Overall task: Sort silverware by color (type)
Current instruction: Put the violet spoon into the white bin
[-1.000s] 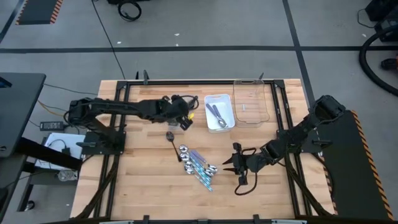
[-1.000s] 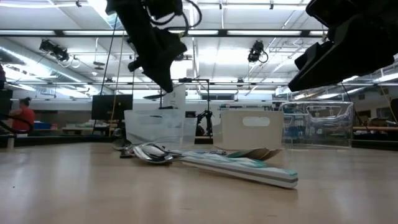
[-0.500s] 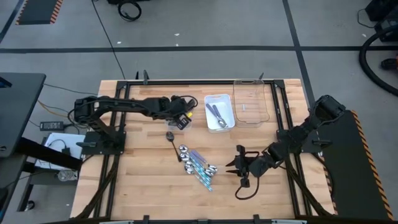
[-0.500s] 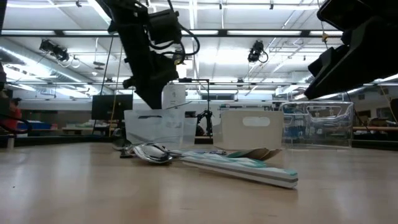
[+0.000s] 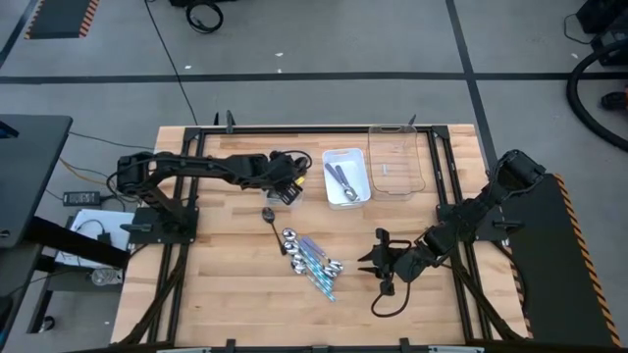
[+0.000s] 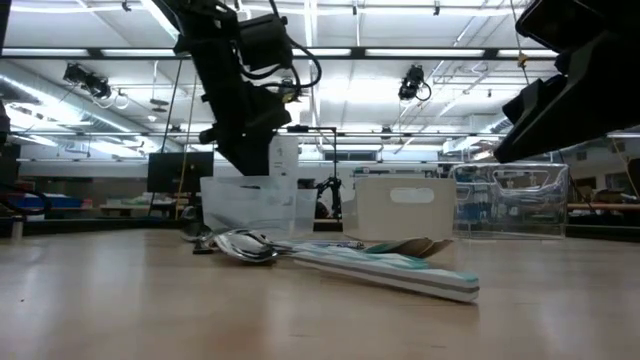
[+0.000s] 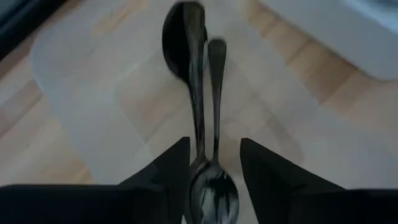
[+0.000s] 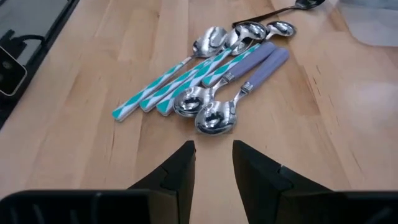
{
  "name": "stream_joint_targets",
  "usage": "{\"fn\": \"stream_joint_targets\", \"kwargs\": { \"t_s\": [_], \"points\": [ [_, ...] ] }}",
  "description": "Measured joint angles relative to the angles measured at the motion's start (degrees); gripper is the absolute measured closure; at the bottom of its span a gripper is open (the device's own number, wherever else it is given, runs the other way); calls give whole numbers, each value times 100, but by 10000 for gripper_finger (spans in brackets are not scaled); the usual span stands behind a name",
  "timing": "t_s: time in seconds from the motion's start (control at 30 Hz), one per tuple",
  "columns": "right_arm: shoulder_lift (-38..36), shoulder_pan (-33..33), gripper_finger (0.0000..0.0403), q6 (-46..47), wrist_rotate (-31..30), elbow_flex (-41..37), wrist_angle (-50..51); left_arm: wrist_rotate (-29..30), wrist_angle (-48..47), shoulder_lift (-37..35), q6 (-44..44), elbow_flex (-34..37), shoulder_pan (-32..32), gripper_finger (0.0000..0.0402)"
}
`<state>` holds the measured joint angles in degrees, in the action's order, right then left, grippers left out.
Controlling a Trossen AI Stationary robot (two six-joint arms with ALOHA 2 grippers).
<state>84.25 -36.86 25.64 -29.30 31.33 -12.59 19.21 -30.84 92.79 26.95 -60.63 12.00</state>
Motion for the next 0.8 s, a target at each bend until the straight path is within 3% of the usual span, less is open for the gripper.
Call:
{"fn": "stream_joint_targets", "kwargs": {
  "t_s": [0.3, 0.5, 0.8],
  "points": [
    [0, 159, 285, -344, -118, 0, 37, 0, 1002, -2, -774, -1, -283, 240],
    [0, 466, 285, -483, -108, 2, 296, -3, 2033, -2, -1583, -5, -922, 240],
    [0, 1184, 285, -752, 769, 233, 598, 71, 1881, -7, -428, 47, -2232, 240]
  ]
}}
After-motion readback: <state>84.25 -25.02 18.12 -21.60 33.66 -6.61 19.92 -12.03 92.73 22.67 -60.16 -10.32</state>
